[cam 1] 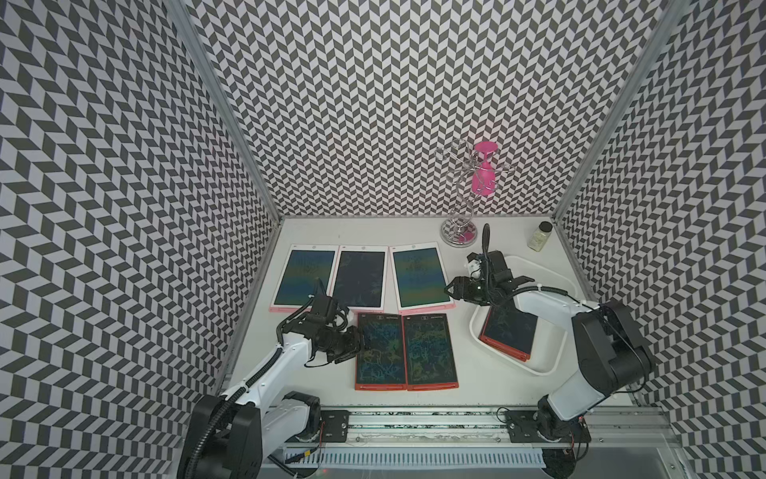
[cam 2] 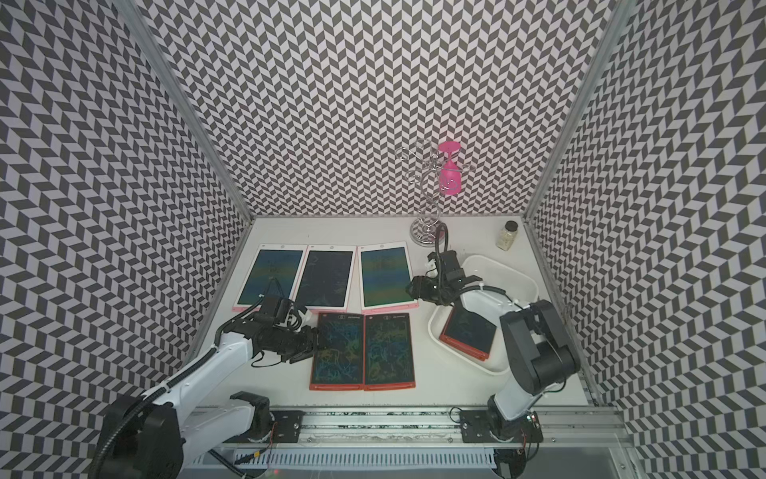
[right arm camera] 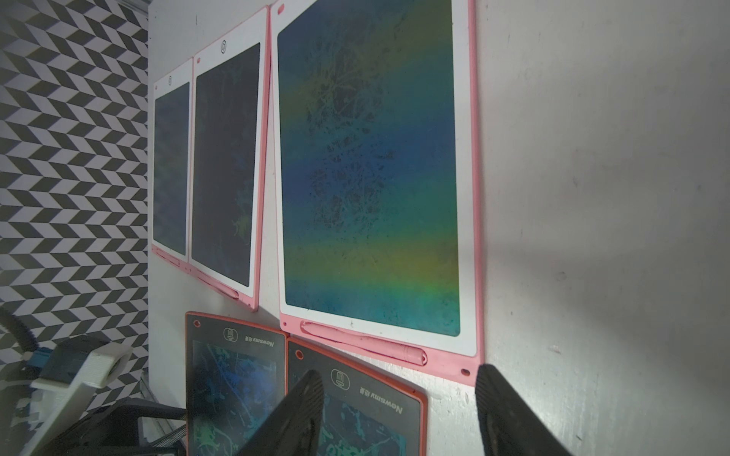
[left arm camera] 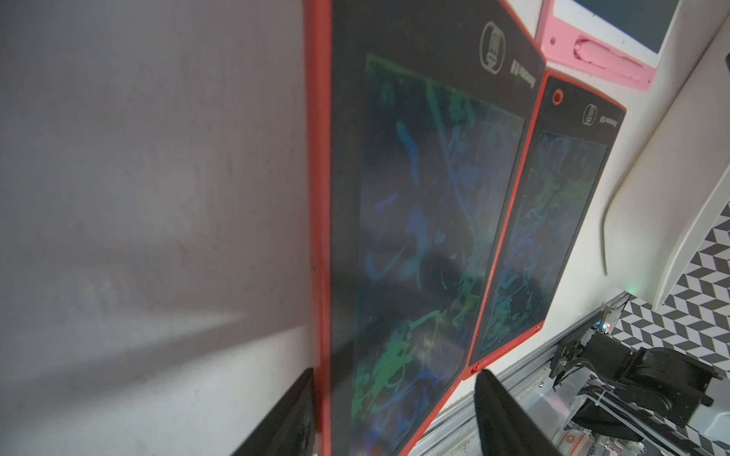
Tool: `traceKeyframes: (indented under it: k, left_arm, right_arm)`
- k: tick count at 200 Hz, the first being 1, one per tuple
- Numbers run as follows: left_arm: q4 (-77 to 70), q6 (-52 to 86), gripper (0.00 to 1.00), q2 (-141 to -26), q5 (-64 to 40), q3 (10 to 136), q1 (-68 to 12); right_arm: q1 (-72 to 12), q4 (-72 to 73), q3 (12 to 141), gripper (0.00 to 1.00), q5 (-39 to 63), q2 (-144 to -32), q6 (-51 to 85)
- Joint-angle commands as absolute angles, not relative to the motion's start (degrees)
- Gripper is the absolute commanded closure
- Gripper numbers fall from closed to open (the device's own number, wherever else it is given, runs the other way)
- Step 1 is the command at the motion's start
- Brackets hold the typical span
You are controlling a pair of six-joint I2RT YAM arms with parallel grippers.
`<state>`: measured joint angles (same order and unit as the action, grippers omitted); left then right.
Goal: Take out the writing tablet from the storage box
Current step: Place the writing tablet at the center of the board.
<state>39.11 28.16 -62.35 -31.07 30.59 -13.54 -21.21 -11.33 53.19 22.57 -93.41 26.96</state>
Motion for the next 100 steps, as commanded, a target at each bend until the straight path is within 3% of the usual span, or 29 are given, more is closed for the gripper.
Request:
traceKeyframes:
  k: [1,100]
  left_arm:
    - [39.6,28.4,0.37,-62.3,-30.3,31.0,-13.9]
    - [40.3,29.3,0.34,-64.3,-27.7,31.7,-17.2]
  right_arm:
    - [-21.5,-11.3,53.7,0.37,20.9,-93.5,25.9]
    - [-21.6,-11.5,54.1,0.37,20.6,-93.9,25.0]
